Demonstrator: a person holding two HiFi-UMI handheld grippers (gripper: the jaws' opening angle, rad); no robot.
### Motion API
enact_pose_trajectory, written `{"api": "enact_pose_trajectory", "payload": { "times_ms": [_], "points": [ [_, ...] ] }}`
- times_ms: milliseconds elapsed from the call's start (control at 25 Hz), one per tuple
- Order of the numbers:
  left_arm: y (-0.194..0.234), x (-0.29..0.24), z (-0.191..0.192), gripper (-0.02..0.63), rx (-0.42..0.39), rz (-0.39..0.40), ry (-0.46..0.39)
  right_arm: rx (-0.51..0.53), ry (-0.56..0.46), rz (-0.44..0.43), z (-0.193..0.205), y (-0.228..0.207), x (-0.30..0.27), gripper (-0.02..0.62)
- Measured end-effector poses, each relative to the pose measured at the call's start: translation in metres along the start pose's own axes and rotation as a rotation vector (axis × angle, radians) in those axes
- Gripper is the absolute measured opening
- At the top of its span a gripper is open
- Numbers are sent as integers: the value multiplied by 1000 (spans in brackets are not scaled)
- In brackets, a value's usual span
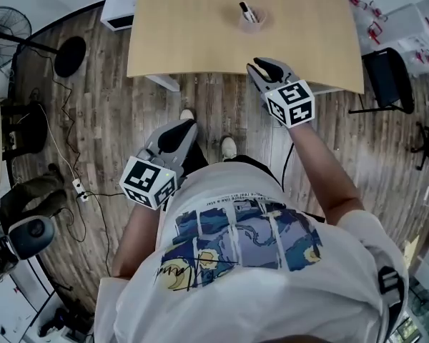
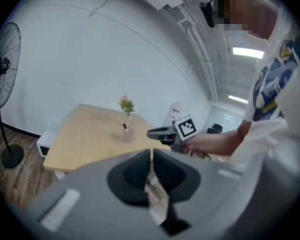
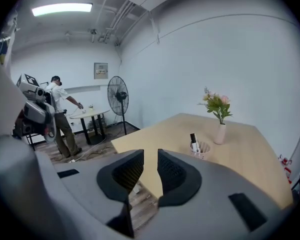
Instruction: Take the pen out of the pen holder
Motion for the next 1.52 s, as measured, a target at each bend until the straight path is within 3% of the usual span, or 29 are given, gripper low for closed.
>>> {"api": "enact_pose_trajectory", "payload": {
  "times_ms": [400, 840, 1120, 1200, 1520],
  "points": [
    [127, -2, -57, 23, -53, 129, 26, -4, 67, 277, -35, -44, -121, 80],
    [210, -2, -80, 23, -71, 263, 122, -14, 187, 494, -30, -78, -204, 106],
    [234, 0, -81, 23, -65, 287, 136, 0, 231, 567, -23, -85, -228, 106],
    [240, -1, -83, 23, -60, 287, 131, -5, 237, 590, -24, -86, -229, 75],
    [253, -5, -82, 23, -51, 313, 132, -29, 180, 615, -33, -84, -220, 64]
  ]
}}
Point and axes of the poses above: the fingertips, and each gripper's own axes: x backward along the fingers, y to its left, z out of its underside, the point moved 9 cm from there along x, backward along the fingers, and after that the axes turned 11 degrees about z, right-handed, at the moved point
